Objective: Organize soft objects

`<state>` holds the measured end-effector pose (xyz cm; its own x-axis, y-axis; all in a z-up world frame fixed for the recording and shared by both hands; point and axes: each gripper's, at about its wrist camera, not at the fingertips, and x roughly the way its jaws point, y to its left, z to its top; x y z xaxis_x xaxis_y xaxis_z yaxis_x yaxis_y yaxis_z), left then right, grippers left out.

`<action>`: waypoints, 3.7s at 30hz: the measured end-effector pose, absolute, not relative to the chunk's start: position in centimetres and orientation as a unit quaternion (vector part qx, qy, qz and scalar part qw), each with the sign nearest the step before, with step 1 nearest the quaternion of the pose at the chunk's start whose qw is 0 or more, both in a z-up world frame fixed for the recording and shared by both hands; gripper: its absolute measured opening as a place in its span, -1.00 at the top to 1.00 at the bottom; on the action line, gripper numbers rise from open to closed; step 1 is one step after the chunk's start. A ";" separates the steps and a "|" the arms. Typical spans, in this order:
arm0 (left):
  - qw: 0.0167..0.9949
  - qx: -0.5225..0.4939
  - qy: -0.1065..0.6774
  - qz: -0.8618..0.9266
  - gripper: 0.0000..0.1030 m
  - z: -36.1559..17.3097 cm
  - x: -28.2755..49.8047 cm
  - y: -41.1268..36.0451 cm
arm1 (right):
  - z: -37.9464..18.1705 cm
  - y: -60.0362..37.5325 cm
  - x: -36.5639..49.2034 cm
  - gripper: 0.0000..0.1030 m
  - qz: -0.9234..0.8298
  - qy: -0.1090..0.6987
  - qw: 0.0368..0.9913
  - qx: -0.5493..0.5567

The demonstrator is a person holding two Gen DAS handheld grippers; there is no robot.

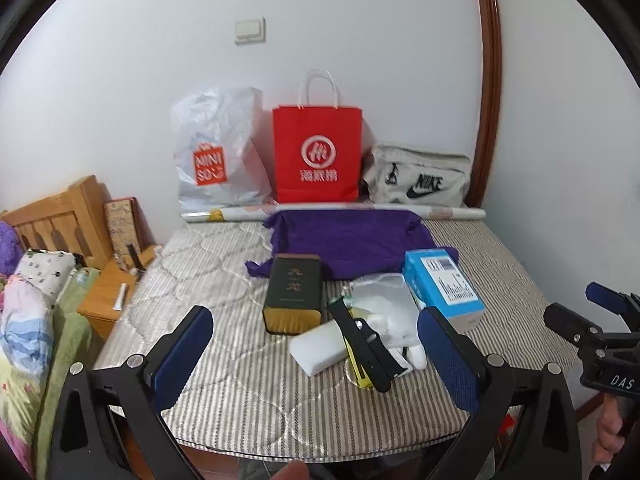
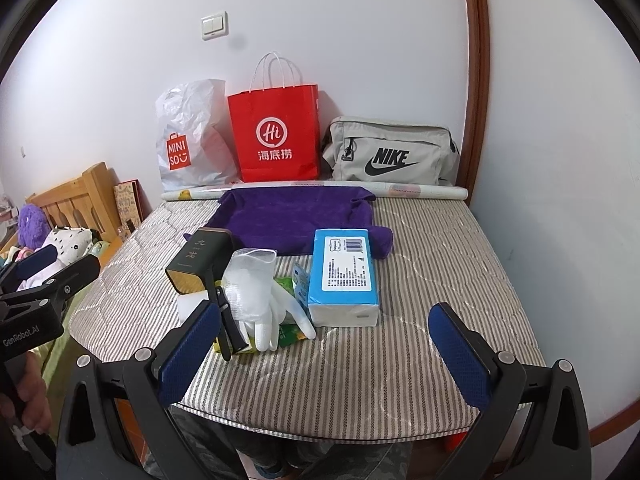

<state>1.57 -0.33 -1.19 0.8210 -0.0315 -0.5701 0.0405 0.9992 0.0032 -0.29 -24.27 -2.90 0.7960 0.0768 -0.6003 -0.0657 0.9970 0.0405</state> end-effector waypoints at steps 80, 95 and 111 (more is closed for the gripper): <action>0.900 -0.039 0.417 -0.117 0.67 -15.1 13.1 2.3 | -13.9 -22.1 10.2 -0.98 0.106 0.431 0.896 0.010; 0.898 -0.066 0.417 -0.124 0.67 -15.2 13.1 4.5 | -13.7 -16.7 16.2 -0.33 0.161 0.428 0.889 -0.005; 0.895 -0.076 0.420 -0.131 0.67 -15.6 13.7 4.7 | -9.4 -19.2 14.2 0.92 0.195 0.381 0.903 0.042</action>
